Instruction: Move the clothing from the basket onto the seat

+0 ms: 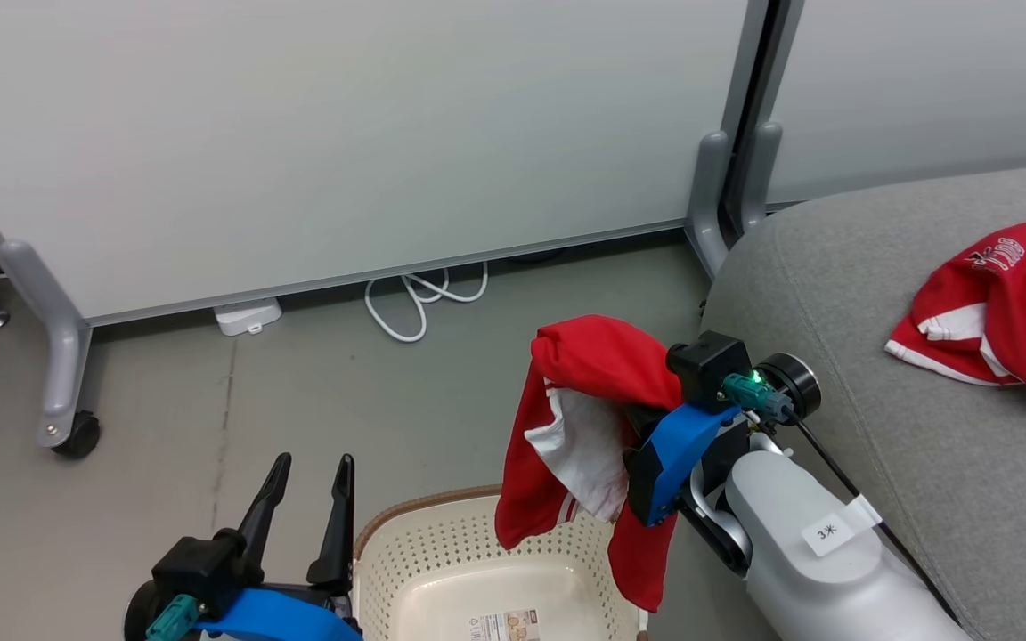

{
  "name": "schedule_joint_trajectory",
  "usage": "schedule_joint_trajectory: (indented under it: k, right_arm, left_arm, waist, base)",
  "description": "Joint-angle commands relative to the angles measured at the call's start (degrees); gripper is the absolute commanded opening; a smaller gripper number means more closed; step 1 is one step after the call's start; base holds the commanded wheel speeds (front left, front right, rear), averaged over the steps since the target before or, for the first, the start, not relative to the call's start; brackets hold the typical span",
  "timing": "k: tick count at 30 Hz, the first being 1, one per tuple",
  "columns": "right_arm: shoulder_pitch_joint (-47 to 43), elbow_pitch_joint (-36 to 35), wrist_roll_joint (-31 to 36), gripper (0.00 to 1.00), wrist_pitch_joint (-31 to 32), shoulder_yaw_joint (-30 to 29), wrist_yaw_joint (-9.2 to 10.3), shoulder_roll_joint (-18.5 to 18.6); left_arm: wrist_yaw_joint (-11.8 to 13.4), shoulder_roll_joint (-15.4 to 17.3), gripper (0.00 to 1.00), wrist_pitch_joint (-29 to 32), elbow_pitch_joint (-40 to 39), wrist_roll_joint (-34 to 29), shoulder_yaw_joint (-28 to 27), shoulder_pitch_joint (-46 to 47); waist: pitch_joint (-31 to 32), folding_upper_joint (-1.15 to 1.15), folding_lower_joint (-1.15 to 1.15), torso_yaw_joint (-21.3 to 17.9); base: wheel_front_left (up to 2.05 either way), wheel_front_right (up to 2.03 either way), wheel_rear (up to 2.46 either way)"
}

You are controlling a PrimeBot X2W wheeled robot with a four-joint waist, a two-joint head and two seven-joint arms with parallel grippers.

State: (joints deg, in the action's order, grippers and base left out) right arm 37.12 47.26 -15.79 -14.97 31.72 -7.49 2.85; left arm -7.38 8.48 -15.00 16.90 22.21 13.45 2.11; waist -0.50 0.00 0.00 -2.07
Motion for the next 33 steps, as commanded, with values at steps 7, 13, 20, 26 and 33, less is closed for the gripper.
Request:
schedule_joint_trajectory:
  k: [7, 13, 20, 26, 33]
  right_arm:
    - [0.8, -1.1, 0.3, 0.00, -0.3, -0.8, -0.01, 0.1]
    - [1.3, -1.6, 1.6, 0.00, -0.3, -2.1, -0.01, 0.1]
    - [1.4, -2.4, 2.4, 0.00, -0.3, -3.9, -0.01, 0.1]
    - [1.0, -3.1, 2.4, 0.00, -0.3, -4.2, -0.01, 0.1]
    - [0.5, -3.6, 2.5, 0.00, -0.3, -4.9, -0.01, 0.1]
  left_arm:
    - [-0.1, -0.4, 1.00, -0.3, 0.3, -1.0, -0.3, 1.0]
    - [-0.1, 1.0, 1.00, -0.3, -0.1, 0.4, 0.2, 2.6]
    - [-0.1, 2.7, 1.00, -0.2, -0.8, 1.6, 0.6, 3.8]
    - [-0.1, 3.5, 1.00, -0.2, -1.5, 2.0, 1.0, 4.2]
    - [-0.1, 3.9, 1.00, -0.2, -1.7, 1.9, 1.2, 4.7]
  waist:
    - [-1.7, 0.00, 0.00, -4.5]
    - [-3.3, 0.00, 0.00, -9.7]
    - [-4.7, 0.00, 0.00, -16.1]
    - [-5.6, 0.00, 0.00, -20.4]
    - [-6.5, 0.00, 0.00, -25.1]
  base:
    - [0.00, 0.00, 0.00]
    - [0.00, 0.00, 0.00]
    - [0.00, 0.00, 0.00]
    - [0.00, 0.00, 0.00]
    - [0.00, 0.00, 0.00]
